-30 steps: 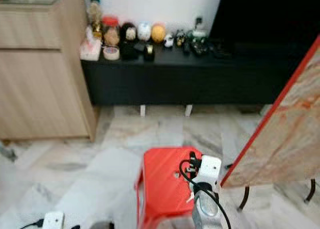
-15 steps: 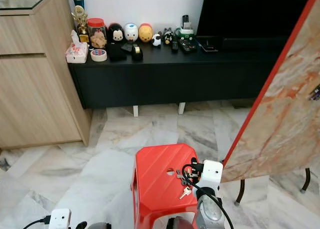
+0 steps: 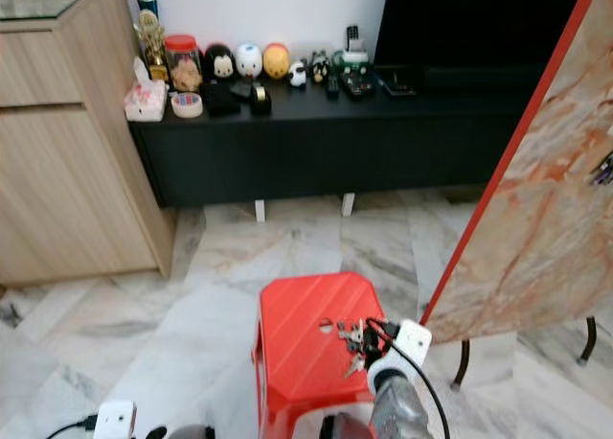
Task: Hang keys on a hook
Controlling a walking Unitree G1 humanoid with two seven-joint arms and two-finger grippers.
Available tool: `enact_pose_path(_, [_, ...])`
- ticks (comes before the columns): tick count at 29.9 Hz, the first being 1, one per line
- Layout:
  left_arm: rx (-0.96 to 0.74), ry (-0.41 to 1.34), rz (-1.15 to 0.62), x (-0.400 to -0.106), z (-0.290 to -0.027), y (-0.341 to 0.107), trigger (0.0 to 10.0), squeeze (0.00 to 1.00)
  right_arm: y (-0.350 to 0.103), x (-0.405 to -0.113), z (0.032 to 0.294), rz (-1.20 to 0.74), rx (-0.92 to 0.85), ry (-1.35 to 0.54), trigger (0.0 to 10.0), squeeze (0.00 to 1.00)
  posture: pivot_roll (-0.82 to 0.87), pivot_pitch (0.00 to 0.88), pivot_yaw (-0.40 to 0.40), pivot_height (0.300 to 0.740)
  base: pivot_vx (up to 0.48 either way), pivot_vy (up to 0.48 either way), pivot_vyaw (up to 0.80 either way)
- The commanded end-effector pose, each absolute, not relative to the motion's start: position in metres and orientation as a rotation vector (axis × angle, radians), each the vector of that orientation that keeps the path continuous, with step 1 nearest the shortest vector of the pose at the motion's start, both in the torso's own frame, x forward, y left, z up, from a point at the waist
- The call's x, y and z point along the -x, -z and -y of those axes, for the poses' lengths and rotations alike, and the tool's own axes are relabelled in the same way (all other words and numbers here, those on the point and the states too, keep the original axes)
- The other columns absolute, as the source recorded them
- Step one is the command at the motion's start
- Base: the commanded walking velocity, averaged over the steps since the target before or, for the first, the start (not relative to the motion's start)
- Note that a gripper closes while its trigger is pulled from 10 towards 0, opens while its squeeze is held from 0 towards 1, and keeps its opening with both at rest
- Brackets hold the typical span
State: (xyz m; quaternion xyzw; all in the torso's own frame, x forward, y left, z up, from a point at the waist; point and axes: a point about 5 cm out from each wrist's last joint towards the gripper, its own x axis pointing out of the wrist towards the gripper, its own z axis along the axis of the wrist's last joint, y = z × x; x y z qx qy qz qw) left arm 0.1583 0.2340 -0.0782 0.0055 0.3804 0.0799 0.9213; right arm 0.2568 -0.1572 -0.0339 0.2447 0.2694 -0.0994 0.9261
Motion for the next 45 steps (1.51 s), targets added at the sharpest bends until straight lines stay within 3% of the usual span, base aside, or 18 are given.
enact_pose_path(1, [-0.023, -0.159, -0.781, -0.157, -0.236, 0.078, 10.0, 0.0, 0.036, -0.257, 0.159, -0.573, -0.529, 0.21, 10.0, 1.0, 0.09, 0.052, -0.083, 0.633, 0.0, 0.0, 0.0])
enact_pose_path(5, [-0.029, -0.165, -0.75, -0.161, -0.24, 0.074, 10.0, 0.0, 0.035, -0.26, 0.153, -0.586, -0.509, 0.159, 10.0, 1.0, 0.1, 0.071, -0.085, 0.633, 0.0, 0.0, 0.0])
enact_pose_path(6, [-0.031, -0.165, -0.735, -0.164, -0.241, 0.072, 10.0, 0.0, 0.035, -0.26, 0.152, -0.59, -0.522, 0.154, 10.0, 0.0, 0.11, 0.08, -0.085, 0.633, 0.0, 0.0, 0.0])
enact_pose_path(19, [-0.036, -0.133, -0.526, -0.192, -0.239, 0.049, 10.0, 0.0, 0.035, -0.262, 0.152, -0.576, -0.574, 0.191, 10.0, 0.0, 0.12, 0.147, -0.077, 0.633, 0.0, 0.0, 0.0])
enact_pose_path(29, [-0.026, -0.076, -0.253, -0.233, -0.226, 0.006, 10.0, 0.0, 0.036, -0.259, 0.144, -0.56, -0.603, 0.166, 10.0, 0.0, 0.15, 0.218, -0.068, 0.633, 0.0, 0.0, 0.0])
enact_pose_path(45, [-0.023, -0.072, -0.213, -0.221, -0.224, -0.006, 10.0, 0.0, 0.03, -0.266, 0.138, -0.522, -0.623, 0.142, 10.0, 0.0, 0.17, 0.247, -0.068, 0.633, 0.0, 0.0, 0.0])
